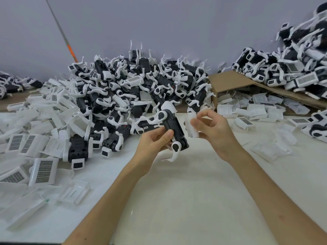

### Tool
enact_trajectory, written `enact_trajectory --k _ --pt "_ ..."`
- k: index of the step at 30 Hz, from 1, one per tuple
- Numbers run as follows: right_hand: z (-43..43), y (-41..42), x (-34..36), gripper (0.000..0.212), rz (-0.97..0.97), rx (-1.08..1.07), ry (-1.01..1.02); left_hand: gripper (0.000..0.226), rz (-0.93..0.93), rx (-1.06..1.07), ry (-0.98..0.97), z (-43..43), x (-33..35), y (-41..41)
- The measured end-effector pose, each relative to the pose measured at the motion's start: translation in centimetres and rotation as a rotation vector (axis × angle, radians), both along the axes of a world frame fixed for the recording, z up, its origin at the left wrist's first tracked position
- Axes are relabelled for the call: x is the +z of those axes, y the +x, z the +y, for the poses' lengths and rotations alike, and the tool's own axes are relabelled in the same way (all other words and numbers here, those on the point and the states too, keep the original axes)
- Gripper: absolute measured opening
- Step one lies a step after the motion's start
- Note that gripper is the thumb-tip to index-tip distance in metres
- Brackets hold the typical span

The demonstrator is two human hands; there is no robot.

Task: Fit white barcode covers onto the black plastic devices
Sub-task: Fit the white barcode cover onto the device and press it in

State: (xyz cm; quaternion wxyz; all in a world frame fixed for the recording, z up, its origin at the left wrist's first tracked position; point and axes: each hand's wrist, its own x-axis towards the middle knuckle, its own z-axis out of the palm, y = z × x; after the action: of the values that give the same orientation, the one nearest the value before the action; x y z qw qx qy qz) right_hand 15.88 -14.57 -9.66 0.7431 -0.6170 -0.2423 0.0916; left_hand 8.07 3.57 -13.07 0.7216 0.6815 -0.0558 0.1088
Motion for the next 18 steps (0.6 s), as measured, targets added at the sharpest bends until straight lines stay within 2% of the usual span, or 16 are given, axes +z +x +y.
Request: enact_trajectory --k 6,10,15,18 --pt "1.5 -1.1 -0.7 0.028 -0.173 -0.096 -0.080 0.021 0.005 -0.012 0.006 -0.4 -0.2 0.1" --pt "1.4 -1.0 -0.8 0.027 -0.167 -0.069 -0.075 0.019 0.007 0.005 0.004 -0.3 0.0 0.0" --pt "1.4 -0.9 -0.9 0.012 -0.176 -0.054 -0.099 0.022 0.002 0.013 0.012 -0.1 -0.1 0.0" --pt "1.4 -1.0 -0.8 0.019 -0.172 -0.057 -0.100 0.023 0.003 0.010 0.025 -0.2 -0.1 0.1"
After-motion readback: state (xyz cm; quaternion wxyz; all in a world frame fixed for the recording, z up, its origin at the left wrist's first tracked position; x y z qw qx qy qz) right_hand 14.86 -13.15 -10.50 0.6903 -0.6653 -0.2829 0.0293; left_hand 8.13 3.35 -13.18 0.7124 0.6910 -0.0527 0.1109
